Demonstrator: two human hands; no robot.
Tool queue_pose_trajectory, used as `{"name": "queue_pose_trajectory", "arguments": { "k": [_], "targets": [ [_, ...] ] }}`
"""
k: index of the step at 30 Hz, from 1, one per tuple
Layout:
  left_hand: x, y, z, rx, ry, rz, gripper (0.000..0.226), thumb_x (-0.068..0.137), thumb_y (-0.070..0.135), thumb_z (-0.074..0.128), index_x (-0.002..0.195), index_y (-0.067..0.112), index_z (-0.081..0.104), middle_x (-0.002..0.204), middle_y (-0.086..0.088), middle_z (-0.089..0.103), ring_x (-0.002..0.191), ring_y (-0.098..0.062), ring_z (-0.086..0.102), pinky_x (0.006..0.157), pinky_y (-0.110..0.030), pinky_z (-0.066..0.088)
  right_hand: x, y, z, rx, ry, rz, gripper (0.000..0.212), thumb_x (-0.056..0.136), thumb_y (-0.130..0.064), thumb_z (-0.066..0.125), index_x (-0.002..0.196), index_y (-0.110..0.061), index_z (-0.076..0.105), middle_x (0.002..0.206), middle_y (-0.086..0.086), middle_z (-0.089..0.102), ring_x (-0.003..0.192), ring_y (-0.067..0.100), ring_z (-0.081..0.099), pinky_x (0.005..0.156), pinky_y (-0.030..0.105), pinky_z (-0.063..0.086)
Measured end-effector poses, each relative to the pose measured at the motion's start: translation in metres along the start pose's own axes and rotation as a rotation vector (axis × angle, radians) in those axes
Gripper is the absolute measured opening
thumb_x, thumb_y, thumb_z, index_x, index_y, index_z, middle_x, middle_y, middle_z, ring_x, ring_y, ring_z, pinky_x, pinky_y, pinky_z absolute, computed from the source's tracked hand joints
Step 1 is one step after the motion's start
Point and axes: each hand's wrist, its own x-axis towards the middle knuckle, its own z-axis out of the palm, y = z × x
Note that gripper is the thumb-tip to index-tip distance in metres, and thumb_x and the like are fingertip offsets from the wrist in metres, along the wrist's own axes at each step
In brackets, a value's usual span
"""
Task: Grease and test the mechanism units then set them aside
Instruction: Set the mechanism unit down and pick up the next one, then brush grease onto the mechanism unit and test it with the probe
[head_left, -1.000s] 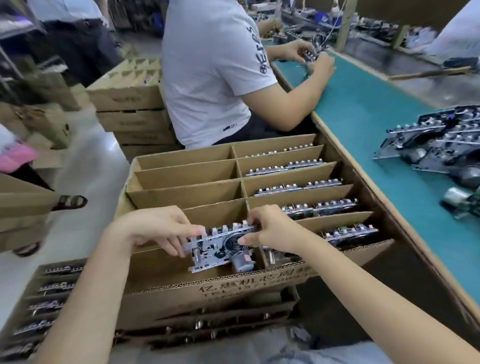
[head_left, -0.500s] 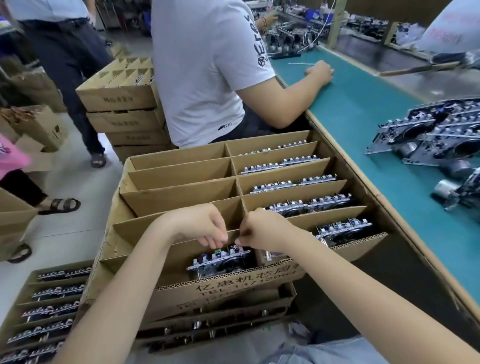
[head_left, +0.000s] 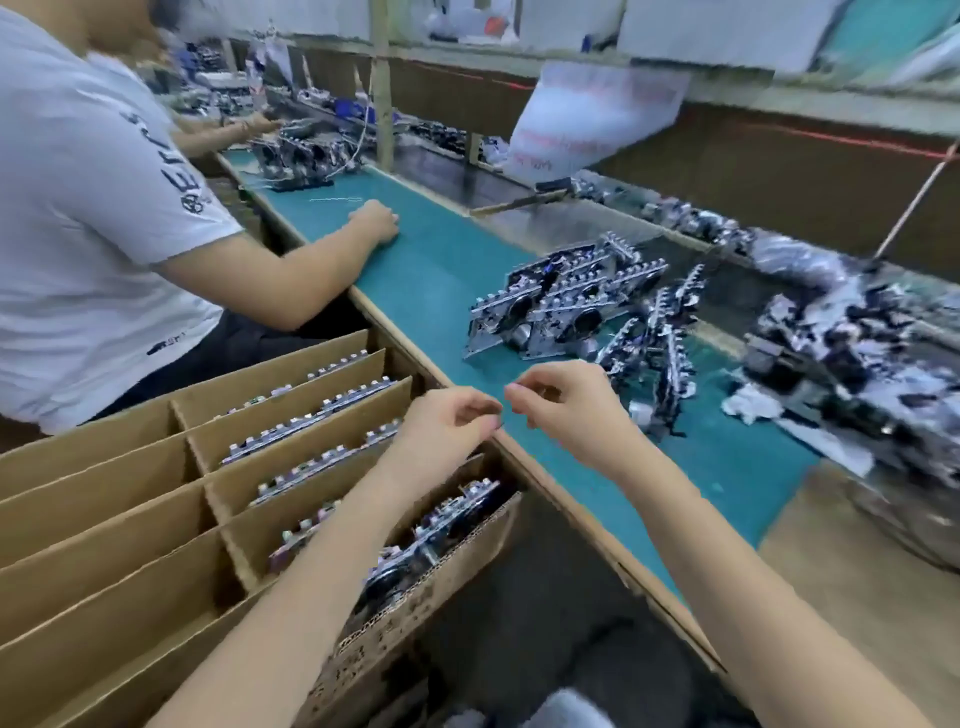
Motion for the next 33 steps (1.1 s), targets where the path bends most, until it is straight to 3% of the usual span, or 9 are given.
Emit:
{"name": "queue_pose_trajectory", "arguments": {
  "k": [3,7,10,13,17,21,25,30,33],
  "targets": [
    [0.037,0.026,0.05,0.036,0.031,0.059,0.02,0.089,0.006,0.061,0.107,-0.001,0.066,0.104,-0.014,0.068,0.091,-0.019,0.06,0.084,-0.019,0.043,-0.012,0.03,-0.036,0.027,0.179,0.101,0.019,0.087,-0.013,0.06,0.072,-0.002,0.067,0.056,0.0,0.056,0.054,0.011,0.05,0.055,0.025,0.037],
    [0.074,0.057,0.113,0.199,-0.025,0.108,0.026,0.093,0.03,0.058,0.078,0.008,0.056,0.077,-0.01,0.06,0.086,-0.033,0.057,0.076,-0.034,0.041,-0.036,0.063,-0.068,0.024,0.328,0.228,0.022,0.086,-0.01,0.06,0.064,-0.007,0.064,0.051,0.004,0.055,0.048,0.005,0.043,0.052,0.024,0.035],
    [0.091,0.073,0.15,0.381,-0.064,0.061,0.049,0.09,0.044,0.057,0.103,-0.004,0.053,0.105,-0.019,0.06,0.104,-0.036,0.056,0.072,-0.034,0.036,-0.053,0.082,-0.079,-0.025,0.361,0.297,0.02,0.086,-0.009,0.06,0.068,-0.003,0.067,0.055,0.012,0.06,0.047,0.007,0.046,0.051,0.021,0.036],
    [0.103,0.081,0.17,0.439,-0.097,0.071,0.037,0.088,0.033,0.062,0.081,-0.001,0.05,0.084,-0.012,0.052,0.091,-0.036,0.056,0.064,-0.031,0.033,-0.066,0.097,-0.086,-0.013,0.39,0.353,0.02,0.086,-0.011,0.06,0.068,-0.006,0.065,0.067,0.021,0.064,0.061,0.03,0.057,0.056,0.029,0.044],
    [0.117,0.078,0.173,0.354,-0.101,0.025,0.041,0.077,0.013,0.066,0.056,0.008,0.032,0.059,-0.008,0.041,0.063,-0.028,0.048,0.05,-0.029,0.034,-0.078,0.11,-0.099,0.063,0.458,0.412,0.019,0.087,-0.009,0.059,0.069,-0.013,0.062,0.067,0.011,0.064,0.06,0.018,0.056,0.062,0.027,0.043],
    [0.126,0.075,0.157,-0.018,-0.145,-0.174,0.024,0.073,0.005,0.074,0.067,-0.001,0.051,0.063,-0.01,0.047,0.065,-0.024,0.052,0.058,-0.032,0.052,-0.083,0.122,-0.109,0.224,0.535,0.546,0.016,0.093,-0.008,0.05,0.087,-0.004,0.064,0.072,0.003,0.059,0.06,0.011,0.054,0.058,0.02,0.045],
    [0.11,0.072,0.153,-0.713,-0.33,-0.495,0.012,0.085,-0.005,0.06,0.08,0.002,0.052,0.091,-0.014,0.052,0.077,-0.023,0.056,0.049,-0.031,0.055,-0.083,0.131,-0.107,0.5,0.324,0.722,0.021,0.098,-0.007,0.039,0.105,0.001,0.057,0.087,0.007,0.058,0.065,0.01,0.054,0.055,0.013,0.046],
    [0.079,0.069,0.176,-1.329,-0.368,-0.733,0.013,0.093,0.005,0.05,0.089,-0.006,0.054,0.089,-0.021,0.058,0.074,-0.034,0.062,0.045,-0.025,0.054,-0.095,0.138,-0.103,0.682,0.484,0.388,0.037,0.094,-0.008,0.048,0.131,-0.009,0.044,0.115,-0.006,0.056,0.093,0.0,0.059,0.08,0.022,0.053],
    [0.064,0.067,0.189,-1.322,-0.594,-0.733,0.024,0.088,0.014,0.055,0.087,-0.01,0.058,0.083,-0.028,0.067,0.069,-0.038,0.07,0.05,-0.029,0.057,-0.099,0.133,-0.111,0.622,0.728,0.25,0.033,0.085,0.004,0.057,0.113,-0.015,0.055,0.102,-0.002,0.063,0.083,0.003,0.063,0.077,0.026,0.055]
  ]
}}
